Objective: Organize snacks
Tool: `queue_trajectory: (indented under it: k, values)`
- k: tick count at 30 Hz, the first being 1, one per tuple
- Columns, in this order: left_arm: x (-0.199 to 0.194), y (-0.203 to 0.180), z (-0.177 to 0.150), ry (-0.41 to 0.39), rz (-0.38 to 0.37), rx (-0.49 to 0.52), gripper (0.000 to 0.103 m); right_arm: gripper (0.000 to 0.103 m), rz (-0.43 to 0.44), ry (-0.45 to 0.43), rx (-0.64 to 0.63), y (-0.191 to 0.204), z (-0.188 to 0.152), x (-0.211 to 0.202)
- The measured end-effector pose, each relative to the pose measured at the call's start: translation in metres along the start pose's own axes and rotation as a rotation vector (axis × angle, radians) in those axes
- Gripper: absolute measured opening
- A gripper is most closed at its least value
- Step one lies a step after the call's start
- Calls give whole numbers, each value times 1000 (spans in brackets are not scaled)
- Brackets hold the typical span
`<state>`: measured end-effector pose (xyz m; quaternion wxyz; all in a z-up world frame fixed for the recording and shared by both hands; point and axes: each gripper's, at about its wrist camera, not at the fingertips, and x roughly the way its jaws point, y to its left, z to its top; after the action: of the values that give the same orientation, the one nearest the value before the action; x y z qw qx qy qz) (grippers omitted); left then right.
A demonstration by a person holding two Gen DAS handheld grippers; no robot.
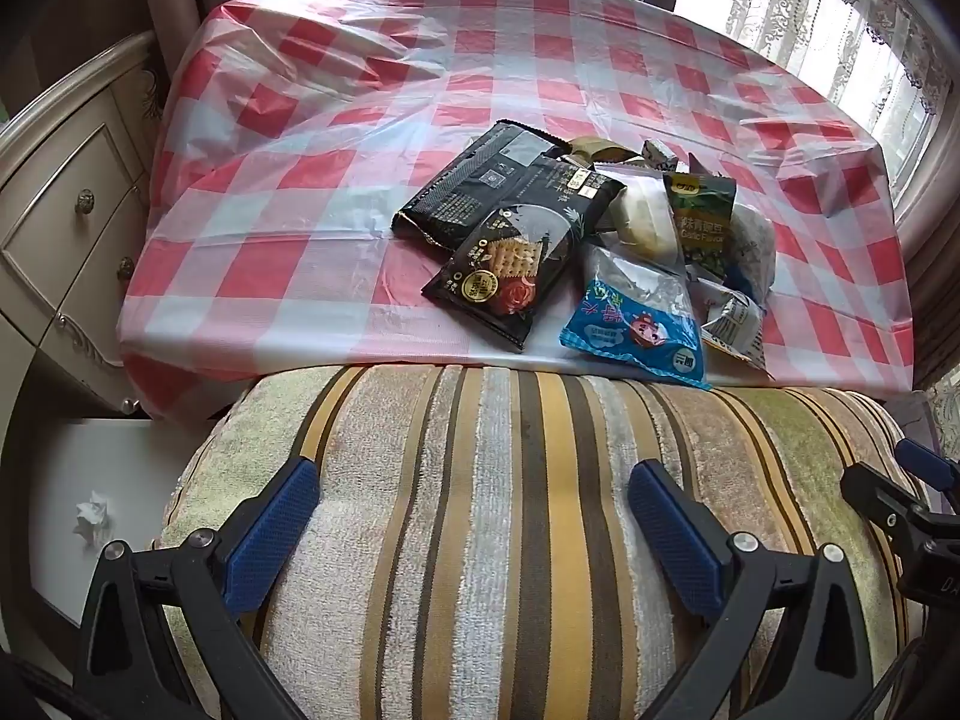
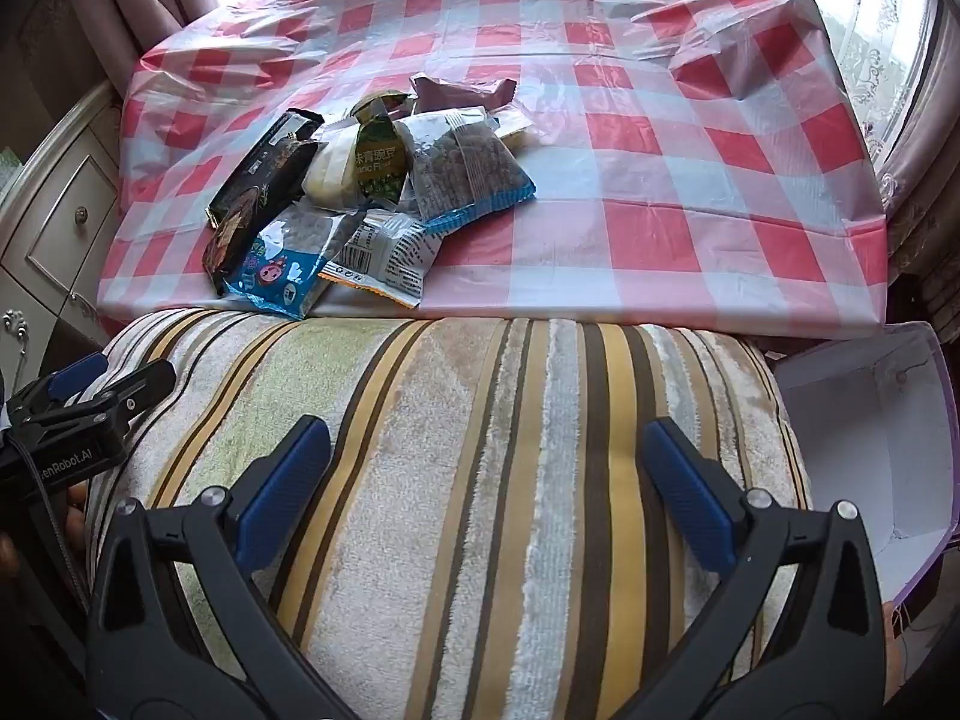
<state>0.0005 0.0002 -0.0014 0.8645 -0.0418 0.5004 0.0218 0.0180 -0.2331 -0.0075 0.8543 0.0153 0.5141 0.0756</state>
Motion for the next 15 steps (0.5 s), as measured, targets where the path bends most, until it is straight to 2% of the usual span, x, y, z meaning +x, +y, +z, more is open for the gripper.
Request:
queue_trajectory:
  k: [15]
  values:
    - [-2, 0, -2, 0, 7, 15, 103, 103, 0, -11, 2, -1, 2, -1]
